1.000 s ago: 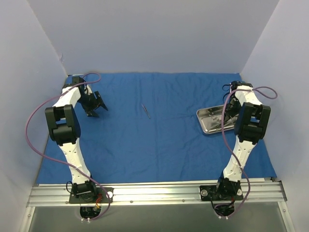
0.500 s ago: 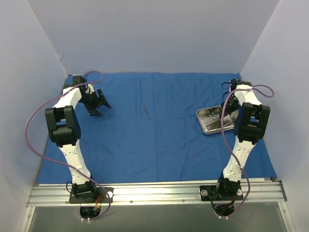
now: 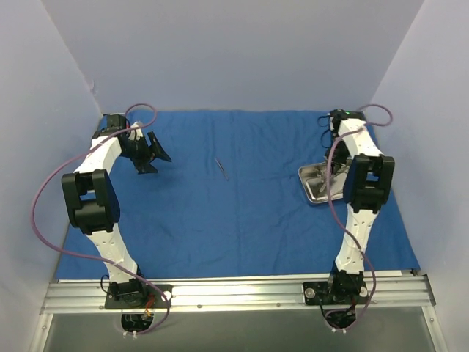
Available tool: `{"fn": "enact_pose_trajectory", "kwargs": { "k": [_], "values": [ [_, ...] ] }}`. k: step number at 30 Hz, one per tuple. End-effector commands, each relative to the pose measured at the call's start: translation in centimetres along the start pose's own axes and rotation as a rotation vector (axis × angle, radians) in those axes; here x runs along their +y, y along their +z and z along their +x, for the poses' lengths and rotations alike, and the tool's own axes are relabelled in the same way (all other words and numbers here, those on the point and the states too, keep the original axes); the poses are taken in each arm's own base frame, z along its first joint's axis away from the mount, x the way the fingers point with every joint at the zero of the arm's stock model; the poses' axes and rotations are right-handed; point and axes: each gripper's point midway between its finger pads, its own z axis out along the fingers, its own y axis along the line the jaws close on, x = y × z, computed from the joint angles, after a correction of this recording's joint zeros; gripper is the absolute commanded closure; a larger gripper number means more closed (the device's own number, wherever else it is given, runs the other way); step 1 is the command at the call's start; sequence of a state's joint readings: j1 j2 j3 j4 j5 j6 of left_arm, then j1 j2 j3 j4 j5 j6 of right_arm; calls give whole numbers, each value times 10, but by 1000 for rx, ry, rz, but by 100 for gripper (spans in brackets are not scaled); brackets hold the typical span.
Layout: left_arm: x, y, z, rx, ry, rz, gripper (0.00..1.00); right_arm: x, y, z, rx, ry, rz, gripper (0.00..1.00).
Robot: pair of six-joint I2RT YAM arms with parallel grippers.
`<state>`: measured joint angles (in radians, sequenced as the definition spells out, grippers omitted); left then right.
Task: Open and lay out the surgical kit
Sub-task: Pick up the medical item from the container, then place the medical item in the surgical kit.
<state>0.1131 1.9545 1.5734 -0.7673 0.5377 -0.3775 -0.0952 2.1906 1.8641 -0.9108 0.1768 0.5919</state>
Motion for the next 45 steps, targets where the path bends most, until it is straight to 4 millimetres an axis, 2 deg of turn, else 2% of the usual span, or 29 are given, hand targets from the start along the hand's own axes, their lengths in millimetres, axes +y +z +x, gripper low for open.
{"fn": "enact_pose_trajectory", "kwargs": {
  "k": [1, 2, 3, 6, 10, 15, 17, 18, 19, 21, 22, 23, 24, 26, 30, 32, 35, 36, 39, 42, 45],
  "values": [
    [-17, -15, -5, -49, 46, 48, 19, -10, -35, 8, -127, -281, 265, 100],
    [-17, -15, -4, -44, 44, 50, 19, -16, -42, 1, -180, -342, 354, 100],
    [-15, -13, -2, -38, 40, 48, 19, -14, -44, 7, -186, -410, 411, 100],
    [-14, -12, 1, -32, 36, 50, 19, -21, -54, 3, -257, -495, 540, 100],
    [-19, -13, 1, -30, 36, 73, 19, -19, -68, 5, -277, -420, 421, 100],
    [-33, -16, 6, -29, 75, 98, 19, -28, -56, 18, -189, -365, 339, 100],
    [-43, -19, 10, -34, 102, 121, 19, -21, -61, 20, -180, -342, 253, 100],
    [-49, -19, 13, -34, 115, 136, 19, -12, -66, 22, -181, -342, 194, 100],
    [-63, -19, 16, -32, 138, 187, 19, 10, -78, 23, -190, -326, 46, 100],
    [-82, -26, 22, -36, 161, 254, 19, 37, -95, 22, -222, -323, -115, 100],
    [-94, -26, 24, -43, 175, 287, 19, 48, -109, 24, -235, -318, -199, 100],
    [-114, -29, 35, -28, 216, 325, 19, 66, -122, 34, -207, -322, -321, 100],
    [-123, -30, 40, -27, 238, 340, 19, 79, -132, 32, -231, -313, -391, 100],
    [-144, -34, 52, -30, 292, 361, 19, 106, -162, 51, -208, -335, -583, 100],
    [-177, -36, 72, -26, 337, 416, 19, 142, -200, 84, -198, -400, -786, 100],
    [-199, -40, 84, -27, 376, 449, 20, 155, -210, 109, -171, -454, -845, 100],
    [-220, -45, 92, -39, 412, 461, 21, 168, -219, 130, -158, -509, -892, 100],
    [-229, -44, 100, -29, 429, 468, 21, 176, -226, 143, -146, -543, -929, 100],
    [-247, -46, 113, -24, 471, 490, 22, 188, -237, 163, -121, -593, -983, 100],
    [-255, -43, 125, -13, 489, 490, 22, 193, -250, 175, -106, -625, -1023, 100],
    [-258, -37, 130, -26, 492, 462, 22, 193, -258, 177, -106, -635, -1028, 100]
  ]
}}
